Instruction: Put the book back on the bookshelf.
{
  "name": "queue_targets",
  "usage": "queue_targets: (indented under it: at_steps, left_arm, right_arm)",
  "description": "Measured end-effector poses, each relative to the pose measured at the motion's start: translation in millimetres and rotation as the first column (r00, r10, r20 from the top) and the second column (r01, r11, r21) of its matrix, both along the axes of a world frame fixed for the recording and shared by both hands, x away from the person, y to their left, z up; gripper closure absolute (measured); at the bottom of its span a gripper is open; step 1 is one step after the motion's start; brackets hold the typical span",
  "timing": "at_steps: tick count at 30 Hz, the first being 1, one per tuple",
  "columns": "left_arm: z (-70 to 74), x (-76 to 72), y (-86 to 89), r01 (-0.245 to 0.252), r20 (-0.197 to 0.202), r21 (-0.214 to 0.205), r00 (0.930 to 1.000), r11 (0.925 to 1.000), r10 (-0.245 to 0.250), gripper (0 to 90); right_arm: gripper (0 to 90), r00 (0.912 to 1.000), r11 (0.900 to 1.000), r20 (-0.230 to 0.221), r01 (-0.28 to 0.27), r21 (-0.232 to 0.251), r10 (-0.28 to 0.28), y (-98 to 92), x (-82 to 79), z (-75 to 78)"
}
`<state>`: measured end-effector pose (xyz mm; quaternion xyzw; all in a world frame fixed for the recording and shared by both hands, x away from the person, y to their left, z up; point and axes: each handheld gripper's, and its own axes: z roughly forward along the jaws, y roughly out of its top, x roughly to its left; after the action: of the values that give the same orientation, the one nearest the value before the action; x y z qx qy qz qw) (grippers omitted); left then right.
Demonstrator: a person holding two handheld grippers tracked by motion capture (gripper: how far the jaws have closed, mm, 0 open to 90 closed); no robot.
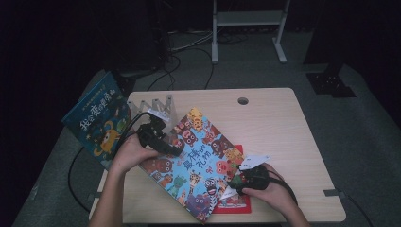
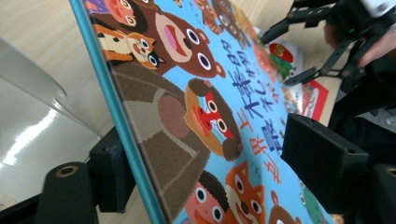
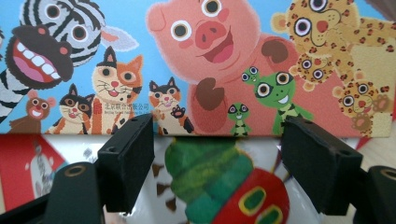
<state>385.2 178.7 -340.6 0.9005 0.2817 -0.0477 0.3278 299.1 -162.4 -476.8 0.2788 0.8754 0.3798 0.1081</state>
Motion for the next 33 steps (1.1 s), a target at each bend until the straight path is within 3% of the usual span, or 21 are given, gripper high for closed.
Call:
queue_targets:
  at_steps: [8,12,17,20,22,25,33]
  left_arm:
    - [32.8,9.7,-5.9,0.015,0.030,0.032,0.9994,0.9994,-0.016,36.2]
    - [46.6,13.1,-10.0,0.025,0.038,0.035,0.9989,0.9991,-0.027,44.1]
    - [55.8,15.8,-17.6,0.033,0.039,0.058,0.9986,0.9977,-0.036,48.9]
    - [59.0,17.0,-25.0,0.053,0.020,0.058,0.9983,0.9969,-0.054,58.5]
    - [59.5,17.6,-36.1,0.059,0.004,0.096,0.9982,0.9936,-0.060,59.7]
    - [59.8,19.5,-40.5,0.052,-0.013,0.114,0.9986,0.9922,-0.051,62.1]
    - [63.6,23.6,-42.0,0.042,-0.072,0.104,0.9968,0.9936,-0.035,67.6]
  right_arm:
    - [25.4,0.9993,0.9994,0.011,0.035,0.002,-0.035,21.1,5.0,0.4]
    - [28.0,0.9981,0.9988,0.040,0.047,0.015,-0.047,31.9,5.5,-0.5]
    - [27.9,0.9973,0.9980,0.042,0.059,0.022,-0.060,37.4,7.7,-1.0]
    - [27.8,0.9971,0.9975,0.038,0.065,0.028,-0.066,38.6,8.6,-1.3]
    - [28.0,0.9977,0.9970,0.016,0.066,0.040,-0.066,38.1,10.0,-1.9]
    - [28.0,0.9975,0.9969,0.017,0.068,0.040,-0.069,38.2,9.7,-1.9]
    - [32.0,0.9978,0.9976,0.032,0.056,0.041,-0.058,36.2,10.2,-1.7]
